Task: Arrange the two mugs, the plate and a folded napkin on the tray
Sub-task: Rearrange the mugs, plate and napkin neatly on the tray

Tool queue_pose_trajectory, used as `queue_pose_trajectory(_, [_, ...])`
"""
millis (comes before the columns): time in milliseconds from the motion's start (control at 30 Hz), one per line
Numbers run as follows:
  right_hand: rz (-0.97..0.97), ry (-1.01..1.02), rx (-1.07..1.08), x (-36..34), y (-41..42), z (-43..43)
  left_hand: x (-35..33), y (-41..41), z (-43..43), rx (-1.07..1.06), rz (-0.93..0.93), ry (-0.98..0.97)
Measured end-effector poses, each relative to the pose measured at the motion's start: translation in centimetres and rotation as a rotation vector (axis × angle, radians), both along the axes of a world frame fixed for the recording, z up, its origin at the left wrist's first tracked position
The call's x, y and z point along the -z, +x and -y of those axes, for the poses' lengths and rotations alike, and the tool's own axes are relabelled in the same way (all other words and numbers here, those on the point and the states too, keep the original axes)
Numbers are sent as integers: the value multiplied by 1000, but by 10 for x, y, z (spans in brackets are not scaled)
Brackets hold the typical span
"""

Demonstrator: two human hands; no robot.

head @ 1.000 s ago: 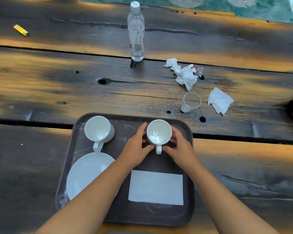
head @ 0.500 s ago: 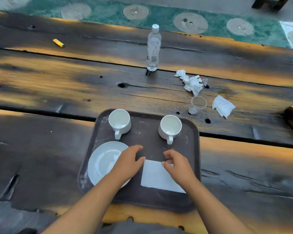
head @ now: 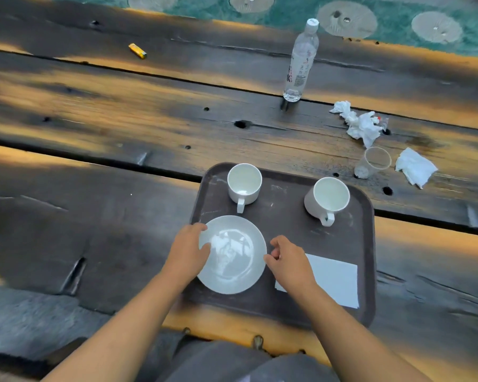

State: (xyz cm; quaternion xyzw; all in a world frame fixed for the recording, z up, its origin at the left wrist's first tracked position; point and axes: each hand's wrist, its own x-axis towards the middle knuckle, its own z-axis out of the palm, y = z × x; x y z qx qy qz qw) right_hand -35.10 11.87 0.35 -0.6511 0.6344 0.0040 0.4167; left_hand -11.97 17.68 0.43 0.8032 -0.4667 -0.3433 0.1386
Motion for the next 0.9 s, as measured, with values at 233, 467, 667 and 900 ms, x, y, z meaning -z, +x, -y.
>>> queue_pose_trajectory(233, [-108,53,25,8,16,-8,11,24,3,25,-40,46])
queue_pose_trajectory(467, [-172,17,63,12,30,-4,7,34,24,278,146,146])
queue_pose_trajectory(667, [-131,39,113,14,29,-6,17,34,20,329,113,172])
queue_pose_trajectory(900, [-118,48,140,16,28,-9,23,31,19,287,72,122])
